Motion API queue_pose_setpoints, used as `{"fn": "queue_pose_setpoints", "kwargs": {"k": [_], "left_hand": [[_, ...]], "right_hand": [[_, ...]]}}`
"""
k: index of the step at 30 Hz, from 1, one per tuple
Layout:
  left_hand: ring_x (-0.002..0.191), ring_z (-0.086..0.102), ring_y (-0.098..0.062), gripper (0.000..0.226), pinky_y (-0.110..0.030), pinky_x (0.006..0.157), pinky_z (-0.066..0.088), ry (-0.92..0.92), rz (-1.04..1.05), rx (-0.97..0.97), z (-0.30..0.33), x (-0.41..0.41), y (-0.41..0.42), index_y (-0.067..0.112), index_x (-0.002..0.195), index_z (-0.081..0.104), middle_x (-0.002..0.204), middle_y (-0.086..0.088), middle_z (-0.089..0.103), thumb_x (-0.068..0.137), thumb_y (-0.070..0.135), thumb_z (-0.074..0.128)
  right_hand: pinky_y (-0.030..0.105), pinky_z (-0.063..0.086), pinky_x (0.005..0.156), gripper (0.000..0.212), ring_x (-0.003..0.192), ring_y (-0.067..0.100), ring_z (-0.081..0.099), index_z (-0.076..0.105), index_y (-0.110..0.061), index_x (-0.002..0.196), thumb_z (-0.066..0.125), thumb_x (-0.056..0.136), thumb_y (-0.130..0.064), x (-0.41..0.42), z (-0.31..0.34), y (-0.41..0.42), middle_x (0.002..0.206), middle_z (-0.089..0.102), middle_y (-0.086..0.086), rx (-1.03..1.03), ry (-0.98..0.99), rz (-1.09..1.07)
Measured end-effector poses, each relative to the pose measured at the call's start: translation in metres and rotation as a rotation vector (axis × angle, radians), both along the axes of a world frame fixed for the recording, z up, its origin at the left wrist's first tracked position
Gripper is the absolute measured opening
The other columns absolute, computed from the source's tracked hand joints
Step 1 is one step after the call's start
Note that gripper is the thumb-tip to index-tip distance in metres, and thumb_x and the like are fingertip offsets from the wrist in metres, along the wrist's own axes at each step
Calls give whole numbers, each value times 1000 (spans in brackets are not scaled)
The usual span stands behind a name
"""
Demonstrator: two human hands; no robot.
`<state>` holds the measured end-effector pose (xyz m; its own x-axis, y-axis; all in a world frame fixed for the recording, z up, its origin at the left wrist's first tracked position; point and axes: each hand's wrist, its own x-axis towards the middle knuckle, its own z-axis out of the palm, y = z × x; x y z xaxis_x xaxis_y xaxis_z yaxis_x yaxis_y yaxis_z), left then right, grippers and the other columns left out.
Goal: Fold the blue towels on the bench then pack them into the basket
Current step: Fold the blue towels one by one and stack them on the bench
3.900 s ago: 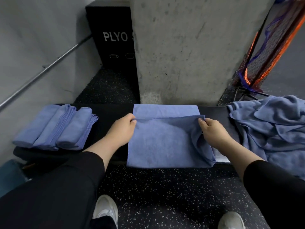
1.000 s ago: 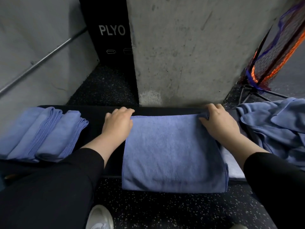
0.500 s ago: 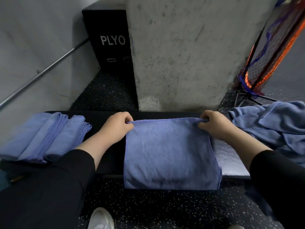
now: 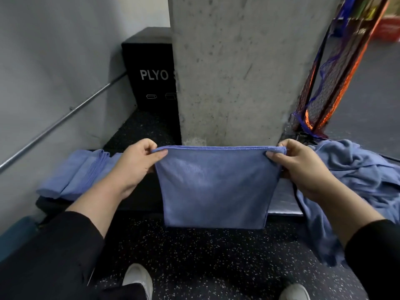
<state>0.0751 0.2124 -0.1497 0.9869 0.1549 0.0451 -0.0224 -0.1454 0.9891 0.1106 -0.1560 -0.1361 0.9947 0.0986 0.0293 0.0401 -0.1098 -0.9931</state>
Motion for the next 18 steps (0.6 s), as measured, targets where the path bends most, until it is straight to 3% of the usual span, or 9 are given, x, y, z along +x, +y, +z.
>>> {"fn": "queue_pose_setpoints", "kwargs": {"k": [5,8,12,18], "left_hand": [[72,55,-12,28,-34,70,49,-24,58,-105,14,-22,-8,19,79,47,76,-3,57,99,5,60],[65,55,-8,25,-32,67,50,-14,62,-118,22,-32,-17,19,83,46,70,1,58,101,5,56],[64,50,-9,25,-30,61,44,22,50,-126,28,-38,-21,23,83,47,69,4,55,102,10,55],[58,48,-5,26,-22,48,44,119,18,-71,32,-13,-15,24,79,49,68,6,52,102,14,57]], "right_hand": [[29,49,58,15,68,13,55,53,-9,92,67,95,-14,-20,14,-2,71,56,3,54,-28,7],[31,51,61,15,71,14,59,53,-15,87,64,97,-13,-28,19,-6,73,58,2,88,-7,18],[21,45,49,20,59,7,51,52,-18,84,57,99,-6,-37,26,-13,66,52,-4,125,-8,26],[18,42,43,3,52,4,55,59,-11,95,61,98,-11,-17,24,-9,65,64,-6,58,-16,-80]]}}
